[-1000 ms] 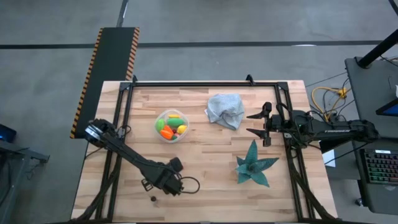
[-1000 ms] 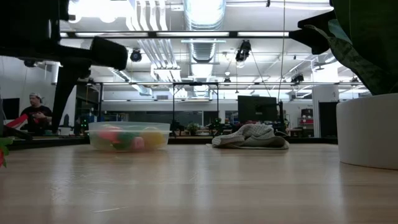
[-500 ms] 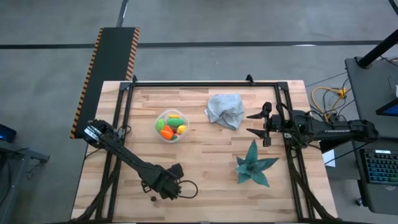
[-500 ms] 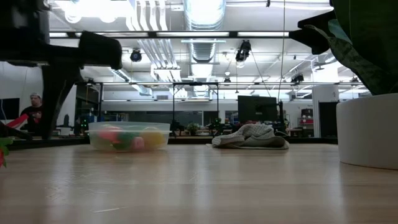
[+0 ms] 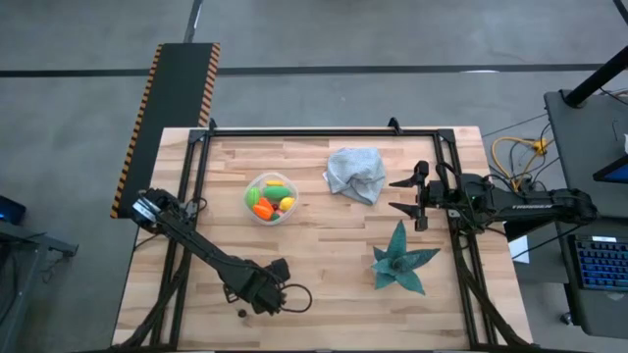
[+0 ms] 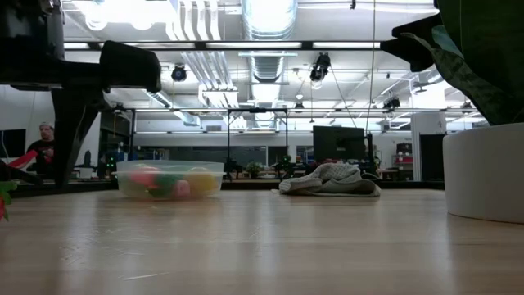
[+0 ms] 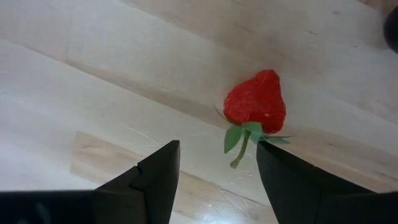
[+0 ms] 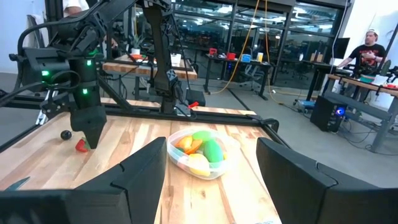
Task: Pick and placing Produce into tupperware
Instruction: Put the red strawberry into the transparent container
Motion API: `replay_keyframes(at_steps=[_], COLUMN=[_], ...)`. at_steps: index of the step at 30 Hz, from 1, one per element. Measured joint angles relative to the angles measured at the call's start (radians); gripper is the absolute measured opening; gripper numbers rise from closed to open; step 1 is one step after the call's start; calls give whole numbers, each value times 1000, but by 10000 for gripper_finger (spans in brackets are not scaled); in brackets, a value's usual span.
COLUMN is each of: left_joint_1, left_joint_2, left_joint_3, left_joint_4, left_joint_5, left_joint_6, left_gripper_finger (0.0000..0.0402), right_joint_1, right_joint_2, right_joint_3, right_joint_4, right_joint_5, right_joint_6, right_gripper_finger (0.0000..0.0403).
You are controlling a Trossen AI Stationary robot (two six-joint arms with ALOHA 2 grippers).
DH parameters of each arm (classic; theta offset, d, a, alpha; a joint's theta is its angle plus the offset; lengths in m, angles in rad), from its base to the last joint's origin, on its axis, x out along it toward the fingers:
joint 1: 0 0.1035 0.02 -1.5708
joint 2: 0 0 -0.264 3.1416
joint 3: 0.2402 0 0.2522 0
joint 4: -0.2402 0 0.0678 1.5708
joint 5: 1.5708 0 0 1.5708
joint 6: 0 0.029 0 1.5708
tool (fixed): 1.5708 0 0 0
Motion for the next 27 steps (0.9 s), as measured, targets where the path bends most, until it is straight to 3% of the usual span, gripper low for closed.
replay_keyframes(at_steps=[12, 27], left_joint_1=[-1, -3], left_joint_2=[0, 0], left_joint_3=[0, 0], left_joint_4=[15, 16], left_joint_5=[22, 25], left_joint_6=[3, -6], left_gripper_finger=[191, 62], right_joint_1=[0, 0], right_joint_2=[0, 0], right_joint_3=[0, 0], right_joint_4=[0, 0], right_joint_5=[0, 0], right_joint_6=[0, 0], right_gripper_finger=[242, 242])
